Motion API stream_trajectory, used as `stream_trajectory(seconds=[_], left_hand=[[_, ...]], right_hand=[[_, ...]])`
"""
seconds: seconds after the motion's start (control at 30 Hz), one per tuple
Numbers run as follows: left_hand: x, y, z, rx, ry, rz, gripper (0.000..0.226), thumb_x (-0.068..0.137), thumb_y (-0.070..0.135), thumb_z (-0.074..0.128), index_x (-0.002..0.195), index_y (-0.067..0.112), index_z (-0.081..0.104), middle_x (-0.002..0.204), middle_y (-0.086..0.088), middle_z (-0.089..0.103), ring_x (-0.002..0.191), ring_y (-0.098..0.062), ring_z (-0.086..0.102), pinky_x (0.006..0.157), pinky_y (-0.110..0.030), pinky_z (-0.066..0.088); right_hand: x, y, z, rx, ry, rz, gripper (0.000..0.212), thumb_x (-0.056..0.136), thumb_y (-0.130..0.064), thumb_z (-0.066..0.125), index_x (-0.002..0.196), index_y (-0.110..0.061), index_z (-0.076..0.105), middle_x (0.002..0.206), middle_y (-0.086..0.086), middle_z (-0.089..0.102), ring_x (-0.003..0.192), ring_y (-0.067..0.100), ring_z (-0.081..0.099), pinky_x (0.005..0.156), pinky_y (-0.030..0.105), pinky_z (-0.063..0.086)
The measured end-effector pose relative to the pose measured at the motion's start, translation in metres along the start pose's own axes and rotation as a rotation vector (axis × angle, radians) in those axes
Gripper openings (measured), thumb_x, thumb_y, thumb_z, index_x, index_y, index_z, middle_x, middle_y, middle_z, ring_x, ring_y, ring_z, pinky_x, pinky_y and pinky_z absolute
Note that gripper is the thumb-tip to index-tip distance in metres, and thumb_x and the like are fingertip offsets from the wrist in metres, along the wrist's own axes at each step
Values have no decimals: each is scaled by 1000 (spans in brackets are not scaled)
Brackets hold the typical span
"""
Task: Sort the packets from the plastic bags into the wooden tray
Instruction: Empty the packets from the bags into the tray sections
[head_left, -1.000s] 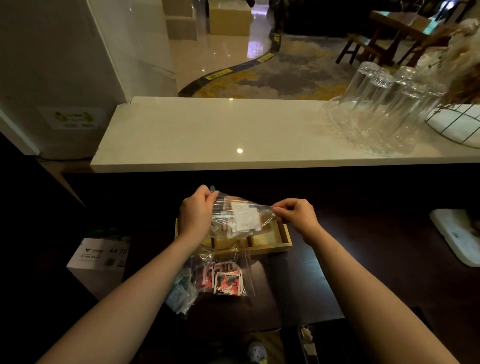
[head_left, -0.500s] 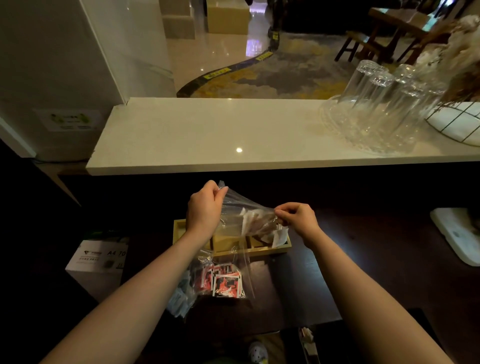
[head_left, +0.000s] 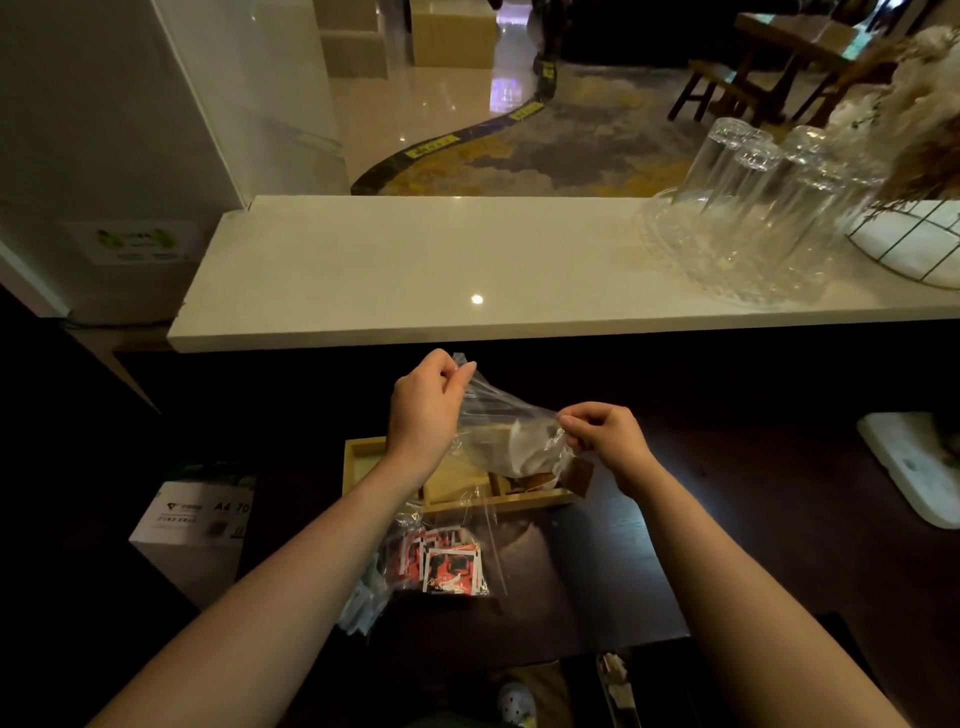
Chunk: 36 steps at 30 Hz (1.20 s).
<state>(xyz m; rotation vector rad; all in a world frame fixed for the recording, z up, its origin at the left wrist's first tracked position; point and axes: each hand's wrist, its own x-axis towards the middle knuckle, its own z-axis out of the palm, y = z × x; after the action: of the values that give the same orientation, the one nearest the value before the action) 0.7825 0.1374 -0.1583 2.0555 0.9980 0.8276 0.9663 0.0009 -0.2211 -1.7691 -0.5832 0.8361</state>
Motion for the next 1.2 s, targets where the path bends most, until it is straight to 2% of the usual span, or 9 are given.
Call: stream_trajectory(seconds=[0.07, 0.3, 0.37, 0.57, 0.73, 0.83, 0.93, 1.07, 1.2], left_hand=[[-3, 8, -2, -31, 11, 36, 30, 93, 27, 55, 68, 14, 46, 50, 8, 39, 44, -6, 36, 43, -17, 28], [-2, 12, -6, -29, -11, 52, 28, 93, 30, 53, 72, 12, 49, 50, 7, 40, 44, -8, 36, 42, -17, 25], [-4, 11, -7, -24, -14, 44, 27, 93, 29, 53, 74, 10, 51, 51, 7, 42, 45, -9, 37, 44, -23, 27], [-11, 12, -8, -40, 37, 81, 26, 92, 28, 55, 76, 8, 52, 51, 5, 43, 46, -11, 38, 46, -27, 30], [-16, 8, -12, -32, 55, 133, 24, 92, 28, 56, 75, 11, 53, 51, 6, 42, 44, -8, 36, 44, -20, 26], [-21, -2, -13, -8, 41, 75, 14, 92, 24, 55, 83, 14, 55, 56, 8, 46, 49, -6, 44, 47, -18, 31], [-30, -11, -12, 19, 10, -8, 5, 92, 20, 55, 89, 16, 56, 65, 8, 51, 61, -7, 52, 53, -20, 37], [-55, -33, -1, 146, -182, -54, 2, 92, 21, 54, 92, 19, 54, 75, 10, 52, 66, -3, 50, 55, -16, 33], [-83, -71, 11, 323, -376, -161, 6, 91, 20, 54, 97, 20, 56, 97, 5, 59, 79, -5, 56, 67, -18, 48]], right_hand=[[-2, -2, -1, 25, 16, -14, 8, 86, -8, 66, 91, -5, 72, 63, 5, 59, 57, 13, 52, 60, 32, 44], [-10, 3, -7, 50, 53, -77, 9, 87, -9, 65, 89, -9, 73, 67, 9, 61, 58, 12, 54, 62, 34, 47], [-12, 2, -8, 44, 65, -95, 9, 87, -9, 65, 87, -13, 73, 69, 11, 62, 59, 12, 55, 63, 34, 49], [-20, -4, -10, 0, 111, -171, 11, 86, -9, 66, 86, -17, 73, 71, 0, 66, 59, 7, 56, 58, 22, 47], [-24, -1, -11, -54, 144, -206, 10, 87, -13, 65, 87, -20, 73, 78, 1, 67, 66, 7, 58, 57, 18, 47], [-21, 9, -14, -126, 277, -201, 12, 87, -21, 66, 80, -30, 68, 92, 4, 65, 80, 14, 62, 66, 28, 52], [-19, 16, -20, -77, 437, -138, 9, 89, -22, 61, 85, -17, 67, 90, 9, 67, 77, 20, 62, 64, 36, 53], [-18, 34, -31, -118, 606, -66, 10, 89, -26, 58, 85, -21, 64, 80, 7, 69, 74, 25, 66, 69, 45, 57], [-20, 44, -41, -263, 800, 3, 12, 92, -25, 53, 96, -17, 61, 97, 7, 68, 90, 28, 65, 77, 46, 53]])
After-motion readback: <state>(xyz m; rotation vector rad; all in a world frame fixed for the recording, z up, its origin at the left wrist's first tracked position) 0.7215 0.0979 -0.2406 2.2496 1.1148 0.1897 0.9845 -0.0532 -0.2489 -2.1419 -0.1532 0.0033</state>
